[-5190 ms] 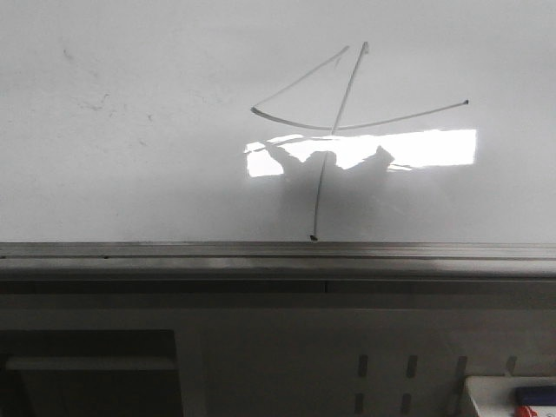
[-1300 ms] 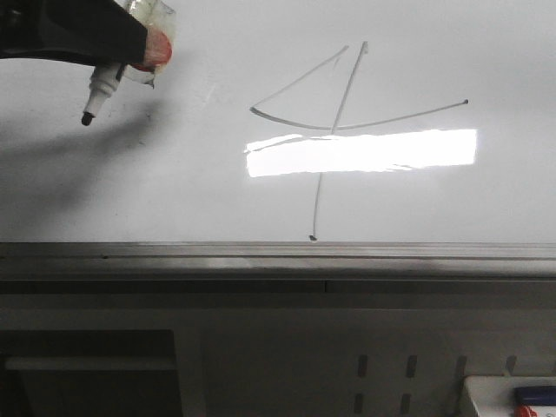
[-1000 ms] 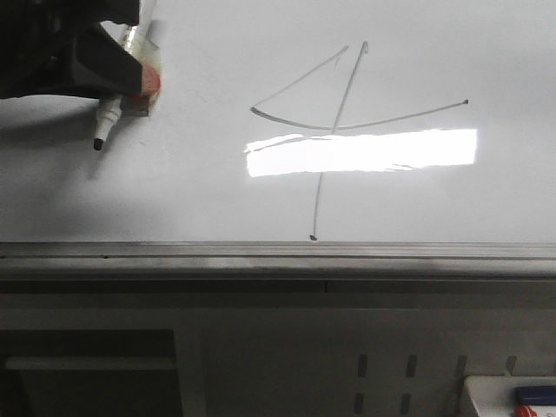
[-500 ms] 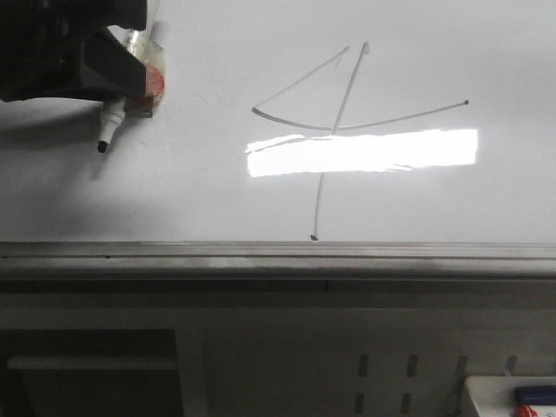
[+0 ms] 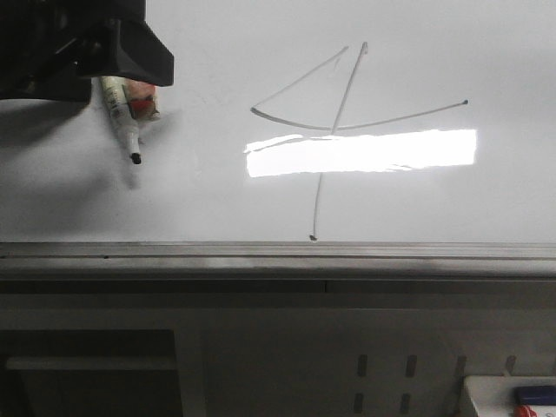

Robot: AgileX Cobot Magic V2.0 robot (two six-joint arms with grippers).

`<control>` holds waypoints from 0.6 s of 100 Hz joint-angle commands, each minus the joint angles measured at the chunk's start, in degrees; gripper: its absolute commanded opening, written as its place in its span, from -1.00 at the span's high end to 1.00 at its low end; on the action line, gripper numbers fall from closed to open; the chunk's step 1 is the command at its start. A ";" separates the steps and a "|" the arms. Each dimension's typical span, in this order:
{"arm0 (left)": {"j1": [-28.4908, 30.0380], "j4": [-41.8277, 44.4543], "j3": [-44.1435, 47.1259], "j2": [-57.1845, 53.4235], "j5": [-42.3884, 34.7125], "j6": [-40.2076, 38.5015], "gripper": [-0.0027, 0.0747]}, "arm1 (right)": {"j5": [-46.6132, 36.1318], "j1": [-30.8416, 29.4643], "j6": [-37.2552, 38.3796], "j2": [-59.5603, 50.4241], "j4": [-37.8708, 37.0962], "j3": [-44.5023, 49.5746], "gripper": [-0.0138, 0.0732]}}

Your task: Write number 4 on whiteboard

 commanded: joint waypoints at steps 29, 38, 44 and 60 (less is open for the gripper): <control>0.12 1.10 2.88 -21.67 -1.04 8.95 0.26 | -7.21 -0.50 11.12 -2.64 -12.84 0.62 0.78; 0.12 1.10 6.72 -29.21 0.31 11.04 0.67 | -7.71 -0.50 19.55 -6.06 -21.24 3.72 0.78; 0.12 1.10 9.37 -34.31 1.34 11.04 0.97 | -7.03 -0.50 28.44 -9.13 -29.59 6.68 0.78; 0.12 1.10 15.35 -44.56 2.13 11.04 0.98 | -1.36 -0.50 53.81 -19.60 -54.65 15.09 0.78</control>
